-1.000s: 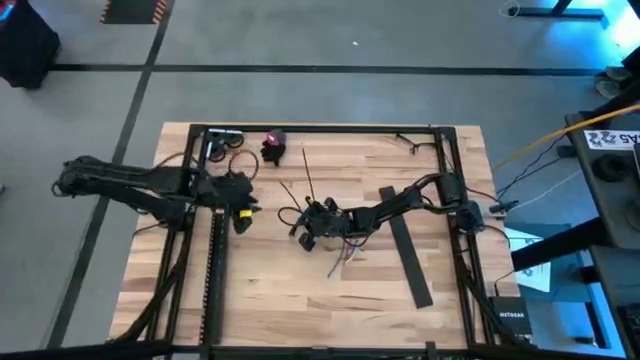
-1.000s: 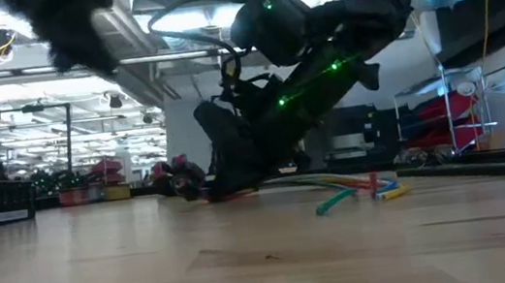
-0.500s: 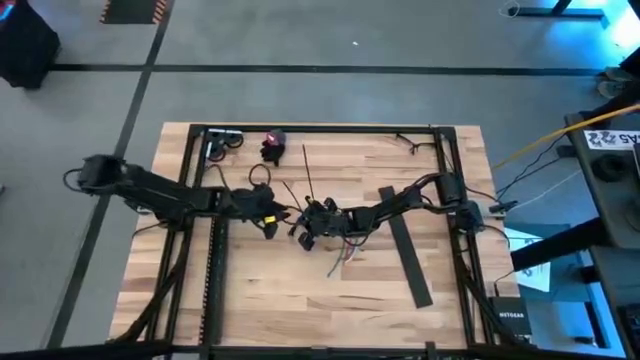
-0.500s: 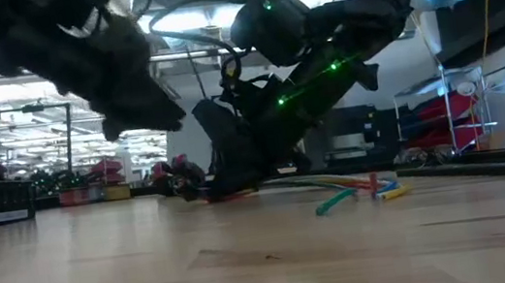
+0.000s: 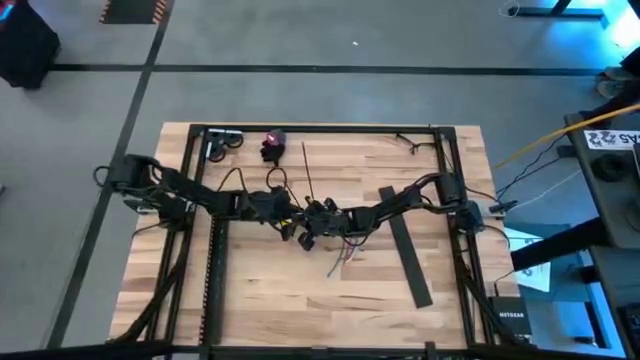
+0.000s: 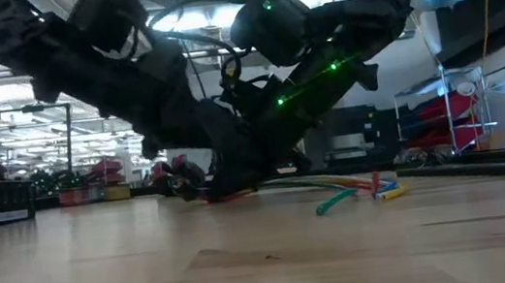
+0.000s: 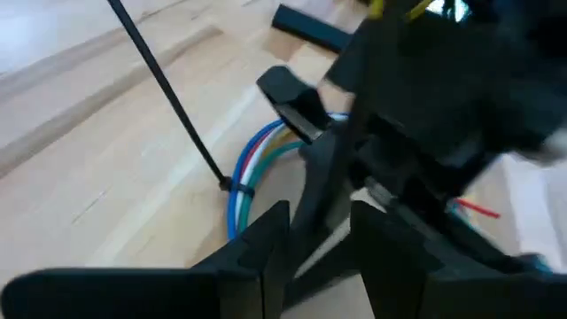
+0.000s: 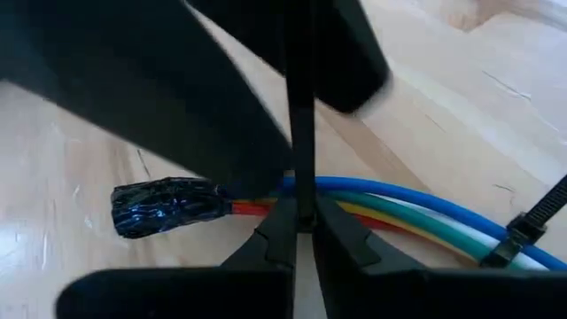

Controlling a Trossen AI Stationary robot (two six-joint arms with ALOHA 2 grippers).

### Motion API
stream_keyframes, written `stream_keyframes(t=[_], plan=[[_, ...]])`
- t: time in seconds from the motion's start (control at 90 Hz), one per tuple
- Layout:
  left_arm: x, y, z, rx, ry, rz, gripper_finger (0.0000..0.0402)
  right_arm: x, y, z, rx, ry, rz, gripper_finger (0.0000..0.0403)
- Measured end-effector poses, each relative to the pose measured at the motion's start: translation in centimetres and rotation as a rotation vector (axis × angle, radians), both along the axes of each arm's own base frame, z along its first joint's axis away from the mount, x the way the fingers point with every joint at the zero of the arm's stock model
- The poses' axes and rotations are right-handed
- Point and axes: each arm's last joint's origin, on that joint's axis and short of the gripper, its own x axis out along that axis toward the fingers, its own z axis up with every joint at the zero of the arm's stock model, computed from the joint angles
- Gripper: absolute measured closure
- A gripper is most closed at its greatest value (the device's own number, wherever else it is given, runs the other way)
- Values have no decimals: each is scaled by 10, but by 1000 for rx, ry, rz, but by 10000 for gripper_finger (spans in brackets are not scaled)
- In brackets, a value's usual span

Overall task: Ziptie cables
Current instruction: Wrap the black zip tie loop on the cables

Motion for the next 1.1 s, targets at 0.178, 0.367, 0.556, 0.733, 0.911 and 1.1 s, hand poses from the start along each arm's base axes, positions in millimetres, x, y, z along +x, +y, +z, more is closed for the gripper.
stream_keyframes(t=[0.178, 0.367, 0.556, 0.733, 0.911, 1.1], plan=[[5, 3, -1, 40, 13, -9, 334, 0, 0, 0, 0, 2, 1, 378], [2, 2, 19, 62, -57, -22, 398, 0, 0, 0, 0, 7, 1, 378], [-11, 3, 56, 96, -164, -30, 401, -2, 1, -13, 21, 62, 9, 392], [-23, 7, 73, 145, -187, -25, 401, -2, 3, -15, 33, 53, -12, 381], [-31, 10, 86, 158, -221, -18, 397, 0, 4, -10, 49, 14, 0, 325], [-49, 9, 93, 163, -140, -61, 356, -4, 4, 10, 52, 22, 43, 257]])
